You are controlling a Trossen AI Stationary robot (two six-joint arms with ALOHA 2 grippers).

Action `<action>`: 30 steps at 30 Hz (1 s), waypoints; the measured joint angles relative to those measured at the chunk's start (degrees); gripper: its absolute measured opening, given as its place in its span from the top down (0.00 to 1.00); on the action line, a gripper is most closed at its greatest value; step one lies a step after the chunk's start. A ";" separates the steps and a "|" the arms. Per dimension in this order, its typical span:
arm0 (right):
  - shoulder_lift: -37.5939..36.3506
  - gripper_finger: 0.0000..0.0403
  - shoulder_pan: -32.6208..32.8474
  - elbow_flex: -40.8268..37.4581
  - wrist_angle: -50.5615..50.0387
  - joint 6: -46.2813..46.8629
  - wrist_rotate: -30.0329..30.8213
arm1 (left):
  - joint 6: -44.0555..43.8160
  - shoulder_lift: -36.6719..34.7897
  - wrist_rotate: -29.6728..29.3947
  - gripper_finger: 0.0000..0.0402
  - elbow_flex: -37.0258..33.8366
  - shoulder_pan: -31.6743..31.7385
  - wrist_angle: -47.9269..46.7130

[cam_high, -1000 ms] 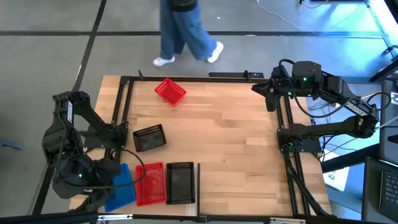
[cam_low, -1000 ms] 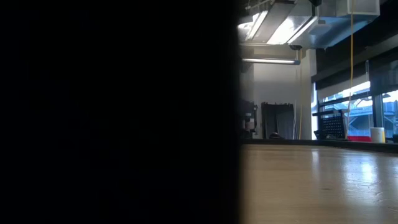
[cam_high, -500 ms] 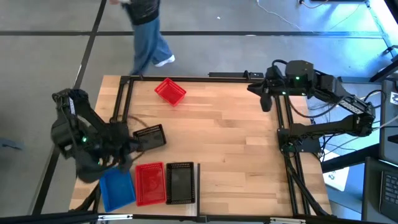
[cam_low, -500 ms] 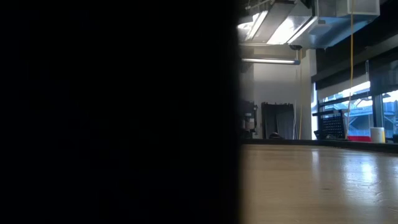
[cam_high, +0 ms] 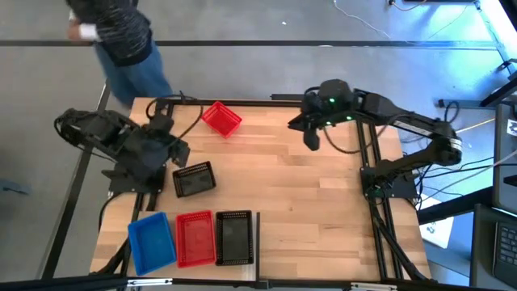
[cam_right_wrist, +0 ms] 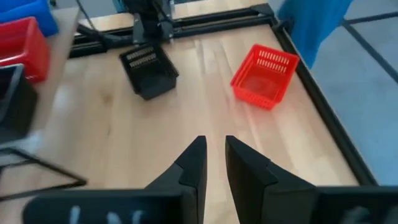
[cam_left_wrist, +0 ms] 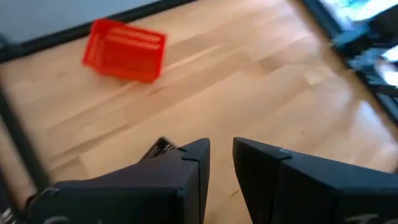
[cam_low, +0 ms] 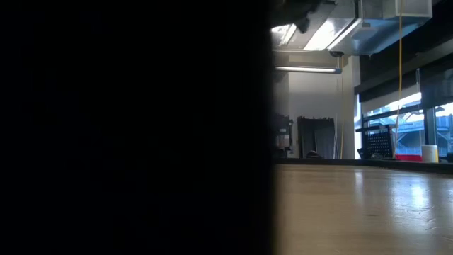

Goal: Stack baskets on shelf by color
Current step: Stack the red bin on top of the other red bin on the shelf

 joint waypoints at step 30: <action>45.48 0.85 -4.48 42.61 -24.24 -34.85 -3.23 | 26.83 -3.28 15.72 0.85 -23.03 36.55 22.37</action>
